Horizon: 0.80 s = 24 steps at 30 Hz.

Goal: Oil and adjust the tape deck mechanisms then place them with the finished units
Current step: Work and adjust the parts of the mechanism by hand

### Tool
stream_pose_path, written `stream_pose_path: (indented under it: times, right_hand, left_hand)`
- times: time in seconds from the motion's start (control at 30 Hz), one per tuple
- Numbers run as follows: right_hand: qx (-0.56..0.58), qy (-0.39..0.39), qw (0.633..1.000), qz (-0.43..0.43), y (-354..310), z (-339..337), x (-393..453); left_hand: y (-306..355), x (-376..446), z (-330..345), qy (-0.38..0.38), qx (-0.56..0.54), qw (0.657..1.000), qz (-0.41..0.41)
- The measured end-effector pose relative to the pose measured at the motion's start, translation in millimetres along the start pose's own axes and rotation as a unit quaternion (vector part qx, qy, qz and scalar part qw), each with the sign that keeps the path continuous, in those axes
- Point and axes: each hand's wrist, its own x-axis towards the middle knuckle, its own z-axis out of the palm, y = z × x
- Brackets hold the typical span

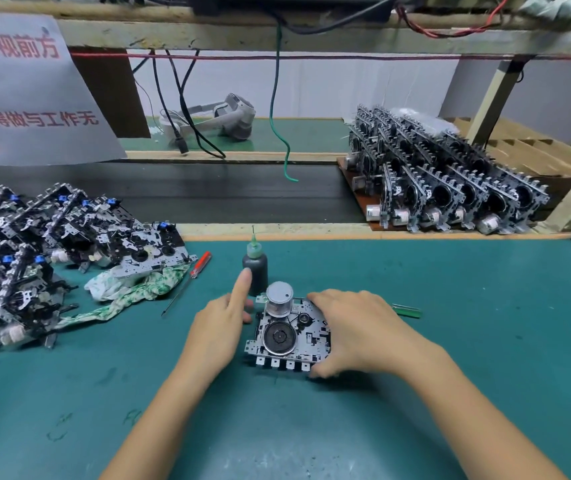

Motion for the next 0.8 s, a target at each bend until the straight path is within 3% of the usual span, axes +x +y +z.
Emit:
stream_pose_path:
  times: [0.03,0.1,0.13,0.2,0.27,0.33,0.37,0.43,0.5,0.57,0.67,0.8]
  right_hand:
    - [0.038,0.004,0.999,0.007,2.2,-2.7,-1.4]
    - [0.245,-0.029,0.969,0.020,7.5,-10.2,-5.5]
    - [0.384,-0.060,0.921,0.005,9.4,-11.5,-8.5]
    - [0.614,-0.129,0.776,-0.059,4.0,-9.9,-14.6]
    - [0.743,-0.189,0.635,-0.098,-7.7,-0.9,-16.6]
    - [0.786,-0.232,0.556,-0.138,-19.4,11.3,-16.4]
    - [0.791,-0.238,0.546,-0.138,-22.8,16.7,-15.7]
    - [0.777,-0.238,0.577,-0.079,-19.5,19.2,-14.8]
    - [0.719,-0.204,0.664,-0.030,-4.7,16.4,-15.0]
    - [0.649,-0.143,0.747,-0.006,11.5,8.8,-15.1]
    - [0.567,-0.026,0.822,0.045,29.6,3.9,-17.4]
    - [0.380,0.130,0.910,0.106,47.6,12.7,-12.8]
  left_hand:
    - [1.6,-1.7,-1.4,-0.023,-0.020,0.999,-0.008]
    - [3.9,-2.6,-5.0,-0.104,-0.106,0.989,-0.026]
    - [4.8,-3.6,-6.1,-0.165,-0.162,0.973,-0.019]
    - [7.6,-8.6,-3.6,-0.274,-0.266,0.924,0.000]
    - [6.2,-12.4,3.9,-0.344,-0.386,0.854,-0.053]
    - [12.0,-21.6,9.6,-0.380,-0.490,0.781,-0.076]
    - [14.0,-25.1,12.2,-0.395,-0.525,0.751,-0.065]
    - [12.5,-29.1,16.0,-0.414,-0.550,0.724,-0.035]
    - [8.8,-32.9,17.2,-0.455,-0.571,0.684,-0.003]
    - [4.6,-28.5,16.9,-0.474,-0.575,0.667,-0.016]
    - [-3.0,-20.2,22.2,-0.453,-0.587,0.667,-0.073]
    - [-9.5,-11.1,27.6,-0.367,-0.588,0.709,-0.134]
